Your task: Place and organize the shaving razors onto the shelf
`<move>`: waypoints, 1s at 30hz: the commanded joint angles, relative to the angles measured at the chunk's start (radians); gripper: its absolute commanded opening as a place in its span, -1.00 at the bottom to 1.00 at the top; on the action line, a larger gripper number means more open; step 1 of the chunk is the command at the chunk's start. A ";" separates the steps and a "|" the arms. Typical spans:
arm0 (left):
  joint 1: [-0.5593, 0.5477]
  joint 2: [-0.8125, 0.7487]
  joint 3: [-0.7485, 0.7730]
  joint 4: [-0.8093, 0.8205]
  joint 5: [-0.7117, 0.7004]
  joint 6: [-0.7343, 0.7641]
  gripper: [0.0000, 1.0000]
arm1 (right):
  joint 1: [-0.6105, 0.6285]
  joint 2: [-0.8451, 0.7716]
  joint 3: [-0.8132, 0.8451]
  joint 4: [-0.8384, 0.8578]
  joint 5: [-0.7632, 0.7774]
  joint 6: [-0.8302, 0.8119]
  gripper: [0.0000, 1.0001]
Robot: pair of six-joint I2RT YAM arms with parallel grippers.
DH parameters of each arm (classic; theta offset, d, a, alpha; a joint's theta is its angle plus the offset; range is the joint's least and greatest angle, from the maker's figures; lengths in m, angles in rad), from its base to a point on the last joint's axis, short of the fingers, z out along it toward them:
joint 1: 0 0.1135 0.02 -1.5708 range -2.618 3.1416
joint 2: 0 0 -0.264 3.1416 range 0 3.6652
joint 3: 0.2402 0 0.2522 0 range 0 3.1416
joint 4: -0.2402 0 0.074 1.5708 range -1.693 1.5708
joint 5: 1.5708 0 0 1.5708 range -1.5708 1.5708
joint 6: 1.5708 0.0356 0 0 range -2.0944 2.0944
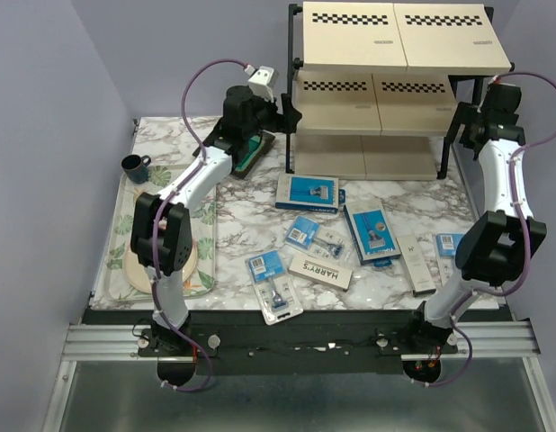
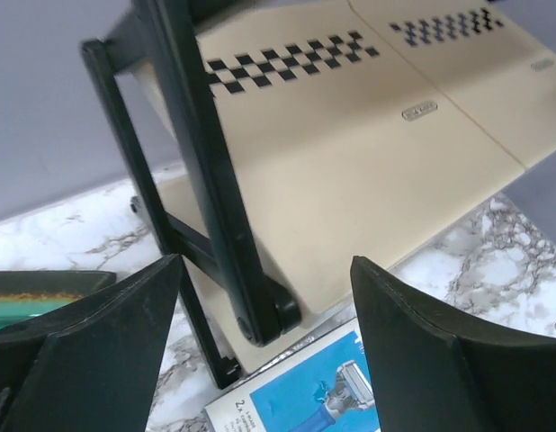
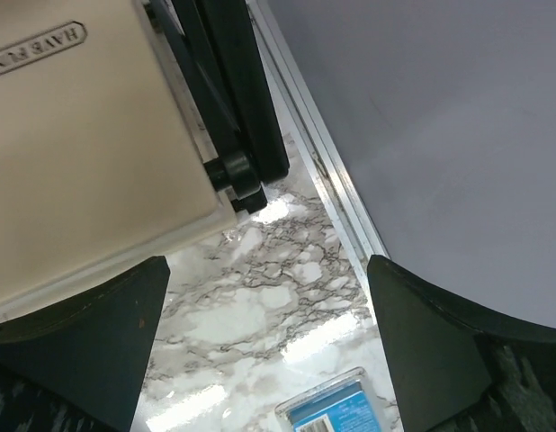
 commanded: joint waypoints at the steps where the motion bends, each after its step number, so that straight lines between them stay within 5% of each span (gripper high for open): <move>1: 0.044 -0.152 -0.032 -0.082 -0.015 0.008 0.98 | 0.004 -0.205 -0.087 -0.059 -0.013 0.058 1.00; 5: 0.075 -0.289 -0.185 -0.122 -0.006 -0.007 0.98 | 0.004 -0.381 -0.259 -0.136 -0.067 0.073 1.00; 13: 0.087 -0.473 -0.445 -0.222 0.088 -0.102 0.98 | 0.062 -0.520 -0.610 -0.249 -0.500 0.011 0.99; 20: -0.014 -0.469 -0.721 0.054 0.289 -0.337 0.98 | 0.128 -0.473 -0.757 -0.186 -0.563 0.099 0.87; 25: -0.208 -0.362 -0.718 0.108 0.323 -0.380 0.96 | 0.138 -0.358 -0.718 -0.139 -0.537 0.127 0.87; 30: -0.291 -0.196 -0.597 0.144 0.339 -0.424 0.93 | 0.154 -0.278 -0.693 -0.090 -0.540 0.129 0.82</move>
